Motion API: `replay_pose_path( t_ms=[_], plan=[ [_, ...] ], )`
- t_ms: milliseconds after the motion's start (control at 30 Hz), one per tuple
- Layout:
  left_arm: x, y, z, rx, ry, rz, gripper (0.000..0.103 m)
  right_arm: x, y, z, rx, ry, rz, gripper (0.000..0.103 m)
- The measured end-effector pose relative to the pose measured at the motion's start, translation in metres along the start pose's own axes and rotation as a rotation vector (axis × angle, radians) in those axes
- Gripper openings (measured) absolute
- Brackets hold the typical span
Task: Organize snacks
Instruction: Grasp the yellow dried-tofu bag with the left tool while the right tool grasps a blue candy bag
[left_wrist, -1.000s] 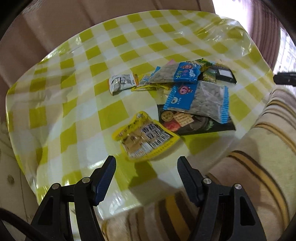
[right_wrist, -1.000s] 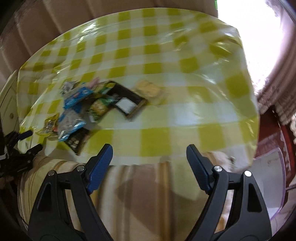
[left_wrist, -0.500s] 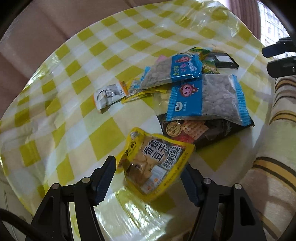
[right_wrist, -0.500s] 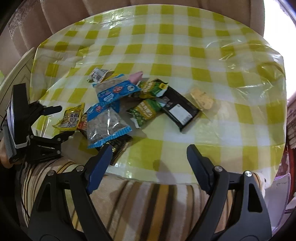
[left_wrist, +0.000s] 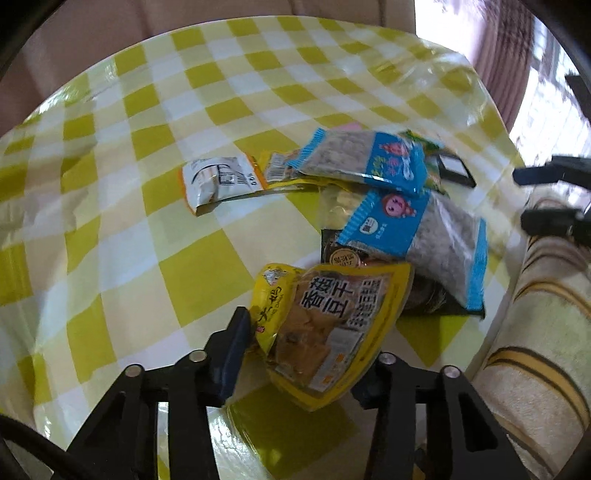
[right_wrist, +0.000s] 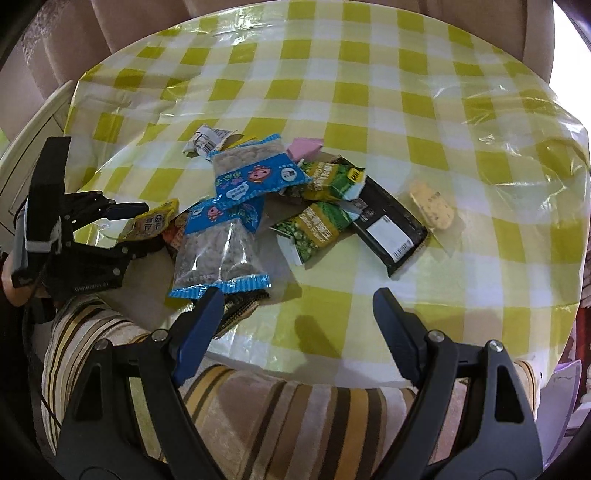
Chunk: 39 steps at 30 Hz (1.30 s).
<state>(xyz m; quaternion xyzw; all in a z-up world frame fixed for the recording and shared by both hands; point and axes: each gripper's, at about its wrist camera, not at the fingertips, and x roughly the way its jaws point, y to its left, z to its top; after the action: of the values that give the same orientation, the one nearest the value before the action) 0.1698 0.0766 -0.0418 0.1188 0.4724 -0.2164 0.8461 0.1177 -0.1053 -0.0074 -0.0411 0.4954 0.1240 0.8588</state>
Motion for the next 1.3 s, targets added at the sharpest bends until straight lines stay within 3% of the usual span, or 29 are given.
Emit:
replay_pose_path(
  t_ms=[300, 500, 1133, 1167, 1267, 1300],
  plan=[
    [-0.008, 0.005, 0.003, -0.067, -0.040, -0.032, 0.024, 0.017, 0.022, 0.012, -0.049, 0.029, 0.029, 0.085],
    [-0.013, 0.004, 0.003, -0.090, -0.063, -0.019, 0.023, 0.033, 0.041, 0.019, -0.082, 0.064, 0.040, 0.085],
    [-0.041, 0.005, -0.012, -0.274, -0.126, 0.063, 0.022, 0.068, 0.076, 0.036, -0.169, 0.103, -0.045, 0.090],
    [-0.043, 0.004, -0.013, -0.280, -0.127, 0.071, 0.022, 0.069, 0.075, 0.036, -0.161, 0.105, -0.045, 0.090],
    [-0.048, 0.002, -0.016, -0.299, -0.135, 0.098, 0.022, 0.075, 0.070, 0.037, -0.138, 0.124, -0.008, 0.073],
    [-0.050, 0.001, -0.017, -0.306, -0.139, 0.098, 0.022, 0.075, 0.070, 0.038, -0.136, 0.121, -0.006, 0.072]
  ],
)
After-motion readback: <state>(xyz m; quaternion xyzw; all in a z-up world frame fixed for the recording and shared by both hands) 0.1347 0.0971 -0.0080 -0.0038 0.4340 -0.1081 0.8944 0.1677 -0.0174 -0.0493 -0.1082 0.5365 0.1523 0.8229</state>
